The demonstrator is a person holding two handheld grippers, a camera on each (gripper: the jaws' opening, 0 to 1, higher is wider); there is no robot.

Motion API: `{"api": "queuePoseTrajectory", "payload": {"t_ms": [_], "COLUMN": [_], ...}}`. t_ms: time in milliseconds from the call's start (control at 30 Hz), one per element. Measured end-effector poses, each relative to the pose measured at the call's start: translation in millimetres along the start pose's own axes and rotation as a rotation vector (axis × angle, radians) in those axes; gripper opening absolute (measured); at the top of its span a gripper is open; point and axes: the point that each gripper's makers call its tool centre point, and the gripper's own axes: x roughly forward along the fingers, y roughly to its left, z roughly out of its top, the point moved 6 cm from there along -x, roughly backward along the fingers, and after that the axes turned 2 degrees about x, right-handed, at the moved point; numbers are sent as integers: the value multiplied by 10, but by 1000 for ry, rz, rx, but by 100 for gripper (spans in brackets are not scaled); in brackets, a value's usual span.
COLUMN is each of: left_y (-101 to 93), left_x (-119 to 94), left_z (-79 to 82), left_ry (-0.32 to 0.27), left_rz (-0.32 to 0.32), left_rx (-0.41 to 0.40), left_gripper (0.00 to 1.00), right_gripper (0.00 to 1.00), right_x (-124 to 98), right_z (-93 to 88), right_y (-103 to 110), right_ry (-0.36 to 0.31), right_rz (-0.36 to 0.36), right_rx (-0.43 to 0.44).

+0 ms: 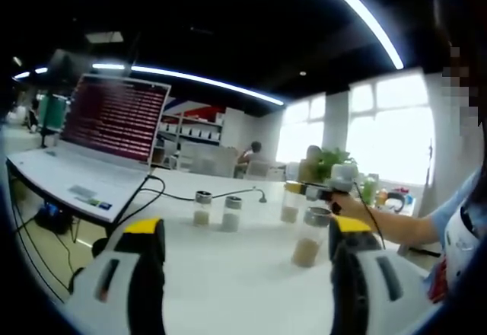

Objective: Rotate the seasoning bottle until the label or dispensing opening points toward the visible target arrow and the bottle remains upright within the marked orientation range

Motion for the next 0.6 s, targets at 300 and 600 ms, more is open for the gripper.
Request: {"api": "queuePoseTrajectory", "payload": {"t_ms": [300,600], "left_y": [9,-20], "left_x": [-7,-1], "left_z": [6,1], "left_ry": [-3,-1], "left_rz": [2,-2], "left_rx": [-2,2], "left_gripper": [94,94], "right_gripper": [39,39], "right_x": [-172,-379], "right_z": [-52,-50], "right_y": [-12,-13], "right_ry": [4,8], "right_rz": [14,28], "right_rx": [-8,7]}}
